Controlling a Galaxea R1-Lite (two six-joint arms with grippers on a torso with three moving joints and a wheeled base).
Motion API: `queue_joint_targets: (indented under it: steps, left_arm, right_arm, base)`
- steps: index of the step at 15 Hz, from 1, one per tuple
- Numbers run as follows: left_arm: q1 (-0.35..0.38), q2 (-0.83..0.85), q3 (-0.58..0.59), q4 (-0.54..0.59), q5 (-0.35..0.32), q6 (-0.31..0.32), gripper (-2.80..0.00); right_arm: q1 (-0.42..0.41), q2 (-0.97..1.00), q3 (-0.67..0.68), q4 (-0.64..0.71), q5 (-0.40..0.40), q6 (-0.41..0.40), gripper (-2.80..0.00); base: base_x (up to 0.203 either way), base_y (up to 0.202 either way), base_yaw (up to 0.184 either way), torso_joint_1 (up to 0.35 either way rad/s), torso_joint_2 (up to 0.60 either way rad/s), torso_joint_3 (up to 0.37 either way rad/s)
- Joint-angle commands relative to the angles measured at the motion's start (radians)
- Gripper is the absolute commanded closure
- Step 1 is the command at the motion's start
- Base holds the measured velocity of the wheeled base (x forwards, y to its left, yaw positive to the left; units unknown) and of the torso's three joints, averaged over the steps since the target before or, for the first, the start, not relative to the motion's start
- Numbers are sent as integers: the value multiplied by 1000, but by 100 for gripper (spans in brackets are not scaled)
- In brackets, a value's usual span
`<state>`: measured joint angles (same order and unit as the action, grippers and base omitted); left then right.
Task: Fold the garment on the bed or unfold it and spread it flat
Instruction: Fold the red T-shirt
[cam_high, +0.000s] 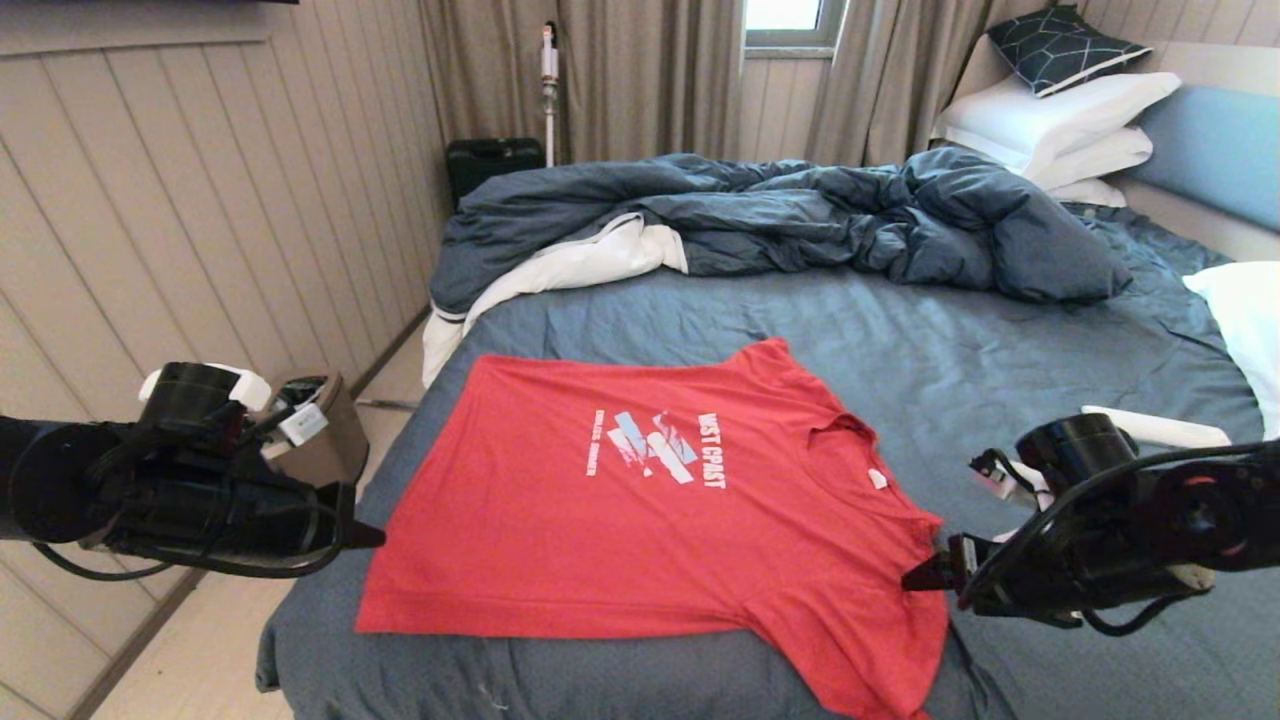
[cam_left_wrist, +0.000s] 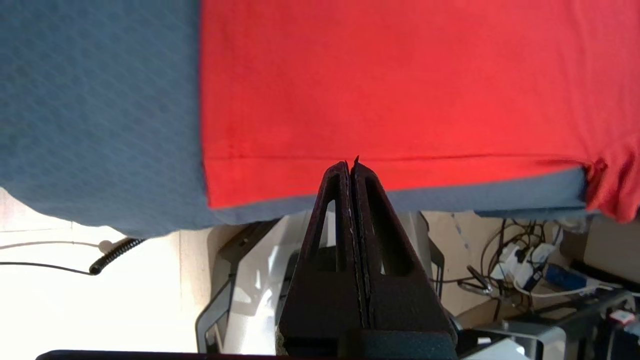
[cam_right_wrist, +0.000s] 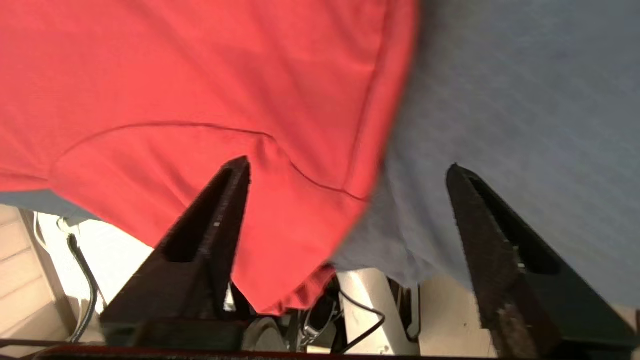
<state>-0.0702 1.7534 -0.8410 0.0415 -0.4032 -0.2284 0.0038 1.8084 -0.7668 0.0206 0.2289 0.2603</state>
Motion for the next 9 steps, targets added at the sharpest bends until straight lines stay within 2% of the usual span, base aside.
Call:
queue_joint_targets:
  steps: [1, 7, 8, 9]
  left_arm:
    - [0, 18, -3, -3, -2, -2, 0]
    - [0, 44, -12, -11, -2, 0, 0]
    - [0, 47, -10, -11, -2, 0, 0]
    - [0, 55, -10, -12, -2, 0, 0]
  right_arm:
    - [24, 34, -8, -2, 3, 11, -280]
    - [87, 78, -16, -37, 4, 57, -280]
    - [88, 90, -24, -39, 3, 60, 0]
    - [88, 94, -26, -41, 4, 60, 0]
  base:
    - [0, 0, 0, 0, 0, 0]
    - [0, 0, 0, 0, 0, 0]
    - [0, 0, 0, 0, 0, 0]
    - [0, 0, 0, 0, 0, 0]
